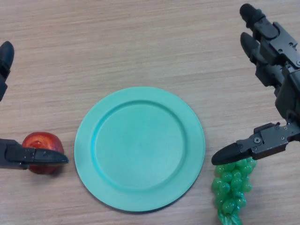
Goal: Pick up the green grapes and place it on the plate
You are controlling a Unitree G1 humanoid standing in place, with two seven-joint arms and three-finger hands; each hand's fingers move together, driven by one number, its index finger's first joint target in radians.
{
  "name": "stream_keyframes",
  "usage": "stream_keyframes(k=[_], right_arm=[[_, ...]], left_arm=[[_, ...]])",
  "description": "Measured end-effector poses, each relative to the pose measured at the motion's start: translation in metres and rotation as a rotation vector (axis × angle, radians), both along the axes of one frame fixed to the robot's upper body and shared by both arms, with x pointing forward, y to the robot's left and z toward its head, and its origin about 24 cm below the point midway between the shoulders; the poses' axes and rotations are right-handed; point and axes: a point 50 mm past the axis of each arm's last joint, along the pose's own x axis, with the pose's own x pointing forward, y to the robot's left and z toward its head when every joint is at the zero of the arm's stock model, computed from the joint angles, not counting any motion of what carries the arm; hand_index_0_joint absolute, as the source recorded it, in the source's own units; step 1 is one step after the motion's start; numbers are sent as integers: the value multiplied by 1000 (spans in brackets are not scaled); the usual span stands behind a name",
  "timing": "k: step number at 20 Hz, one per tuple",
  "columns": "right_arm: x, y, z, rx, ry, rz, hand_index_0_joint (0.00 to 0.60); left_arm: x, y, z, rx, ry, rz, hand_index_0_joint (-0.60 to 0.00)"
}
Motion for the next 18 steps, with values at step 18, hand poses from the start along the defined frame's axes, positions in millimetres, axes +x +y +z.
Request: stream_keyframes(k=[18], right_arm=[[6,-13,-57,-317,118,248,0]], left_arm=[[2,-1,-1,32,-8,15,0]])
